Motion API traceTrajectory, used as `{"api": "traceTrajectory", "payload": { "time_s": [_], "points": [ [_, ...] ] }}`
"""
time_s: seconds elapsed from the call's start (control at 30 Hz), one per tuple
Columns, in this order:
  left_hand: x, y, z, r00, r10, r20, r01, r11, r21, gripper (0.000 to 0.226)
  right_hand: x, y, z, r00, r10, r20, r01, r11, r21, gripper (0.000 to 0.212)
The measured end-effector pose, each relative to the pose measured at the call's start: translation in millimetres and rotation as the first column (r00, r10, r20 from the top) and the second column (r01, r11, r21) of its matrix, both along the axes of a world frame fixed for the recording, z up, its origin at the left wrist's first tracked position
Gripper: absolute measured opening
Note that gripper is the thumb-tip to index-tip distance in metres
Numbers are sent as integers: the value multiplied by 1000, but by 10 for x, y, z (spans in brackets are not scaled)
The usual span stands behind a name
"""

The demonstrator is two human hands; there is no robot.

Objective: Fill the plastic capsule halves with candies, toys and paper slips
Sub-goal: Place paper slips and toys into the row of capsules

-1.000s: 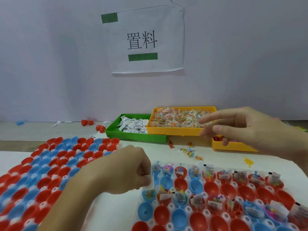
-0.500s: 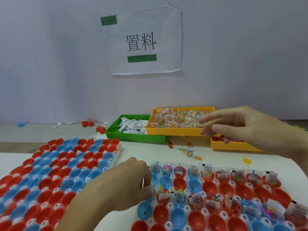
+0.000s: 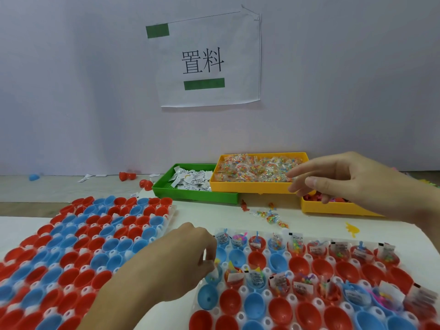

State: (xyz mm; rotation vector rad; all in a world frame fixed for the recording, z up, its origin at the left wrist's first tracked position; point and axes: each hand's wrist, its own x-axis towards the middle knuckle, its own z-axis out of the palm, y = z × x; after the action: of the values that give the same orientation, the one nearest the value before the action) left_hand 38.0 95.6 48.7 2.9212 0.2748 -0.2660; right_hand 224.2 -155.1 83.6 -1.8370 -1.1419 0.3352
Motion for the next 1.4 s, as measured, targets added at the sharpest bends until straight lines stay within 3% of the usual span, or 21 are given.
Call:
{"api": "traceTrajectory", "payload": {
  "time_s": [0.13, 0.4, 0.6, 0.77, 1.0, 1.27, 1.4],
  "points": [
    [-13, -8, -32, 1000, -11, -3, 11, 1000, -12, 5, 13, -4, -9, 1000, 5, 6, -5, 1000, -8, 28],
    [8, -58, -49, 998, -51, 19, 50, 998, 46, 13, 12, -8, -22, 999, -32, 11, 33, 999, -36, 31],
    [-35, -37, -67, 999, -46, 20, 46, 999, -9, 8, 26, -29, -16, 999, -46, 22, 47, 998, -46, 31],
    [-51, -41, -69, 999, -15, 50, 16, 1000, -19, 25, 37, -46, -10, 998, -58, 28, 59, 997, -43, 32],
    [-24, -78, -59, 998, -28, 51, 29, 999, -14, 28, 29, -67, 1, 996, -85, 33, 86, 995, -49, 31],
    [-42, -9, 113, 1000, -25, 17, 26, 999, -44, 20, 110, -175, 3, 970, -236, 61, 242, 964, -110, 22],
    [62, 33, 352, 990, -45, 132, 45, 999, -2, 15, 193, -260, -18, 928, -357, 108, 371, 912, -174, 21]
  ]
}}
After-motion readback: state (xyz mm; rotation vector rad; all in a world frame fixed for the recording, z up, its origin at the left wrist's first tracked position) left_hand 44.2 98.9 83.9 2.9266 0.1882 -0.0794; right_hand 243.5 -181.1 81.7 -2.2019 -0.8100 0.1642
